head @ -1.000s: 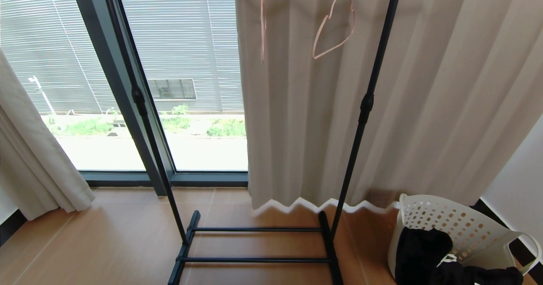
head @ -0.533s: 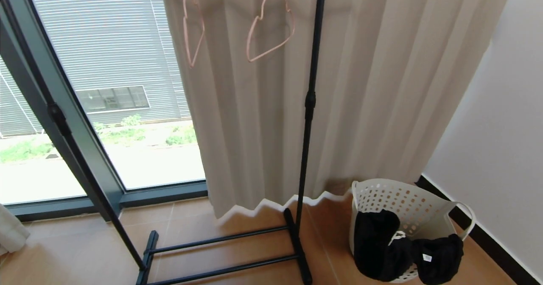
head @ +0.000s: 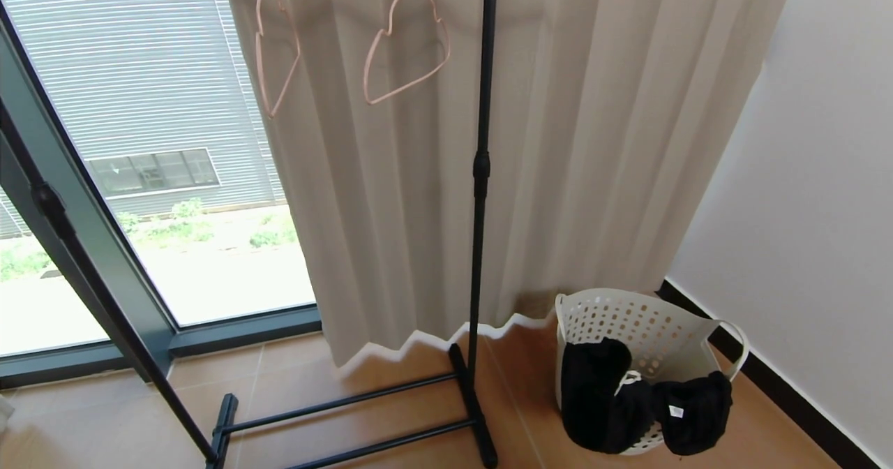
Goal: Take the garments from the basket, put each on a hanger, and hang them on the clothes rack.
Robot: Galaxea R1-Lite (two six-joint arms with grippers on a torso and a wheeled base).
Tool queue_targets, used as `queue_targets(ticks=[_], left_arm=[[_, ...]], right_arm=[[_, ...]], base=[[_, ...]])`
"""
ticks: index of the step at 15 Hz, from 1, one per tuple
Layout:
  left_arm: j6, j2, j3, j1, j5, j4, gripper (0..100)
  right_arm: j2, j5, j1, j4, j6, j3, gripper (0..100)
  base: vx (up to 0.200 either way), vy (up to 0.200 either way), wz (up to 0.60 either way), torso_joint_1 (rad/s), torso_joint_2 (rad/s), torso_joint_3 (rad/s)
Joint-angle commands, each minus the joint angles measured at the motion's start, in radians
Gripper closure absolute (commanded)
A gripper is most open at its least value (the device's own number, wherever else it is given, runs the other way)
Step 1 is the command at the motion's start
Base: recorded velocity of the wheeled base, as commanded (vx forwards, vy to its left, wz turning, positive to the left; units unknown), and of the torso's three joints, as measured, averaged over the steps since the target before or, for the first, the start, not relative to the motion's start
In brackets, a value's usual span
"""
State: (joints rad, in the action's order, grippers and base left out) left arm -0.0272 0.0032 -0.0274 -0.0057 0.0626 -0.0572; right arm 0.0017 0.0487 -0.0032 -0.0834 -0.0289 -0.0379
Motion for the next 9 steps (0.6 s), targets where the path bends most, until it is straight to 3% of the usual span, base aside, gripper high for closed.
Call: queue_targets(ticks=[1, 2, 4, 7, 9], left_arm=[[0.0, 0.001, 0.0, 0.001, 0.0, -0.001, 0], [0.0, 0.001, 0.0, 0.0, 0.0, -0.001, 0], [0.0, 0.001, 0.0, 0.0, 0.0, -0.001, 0], [0.0, 0.001, 0.0, 0.0, 0.0, -0.001, 0], [0.0, 0.001, 0.0, 0.001, 0.0, -0.001, 0]], right_arm=[[0.001, 0.0, 0.0, 0.001, 0.0, 0.0, 0], [0.001, 0.0, 0.0, 0.001, 0.0, 0.0, 0], [0.001, 0.0, 0.0, 0.001, 0.0, 0.0, 0], [0.001, 0.0, 0.0, 0.001, 0.0, 0.001, 0], [0.001, 0.0, 0.0, 0.001, 0.0, 0.0, 0]], base=[[0.0, -0.2, 0.0, -0.007, 0.0, 0.017], [0.0, -0.2, 0.0, 0.017, 0.0, -0.002], [0.0, 0.0, 0.0, 0.0, 0.0, 0.0], [0.0, 0.0, -0.6, 0.002, 0.0, -0.001], [0.0, 0.0, 0.0, 0.0, 0.0, 0.0]])
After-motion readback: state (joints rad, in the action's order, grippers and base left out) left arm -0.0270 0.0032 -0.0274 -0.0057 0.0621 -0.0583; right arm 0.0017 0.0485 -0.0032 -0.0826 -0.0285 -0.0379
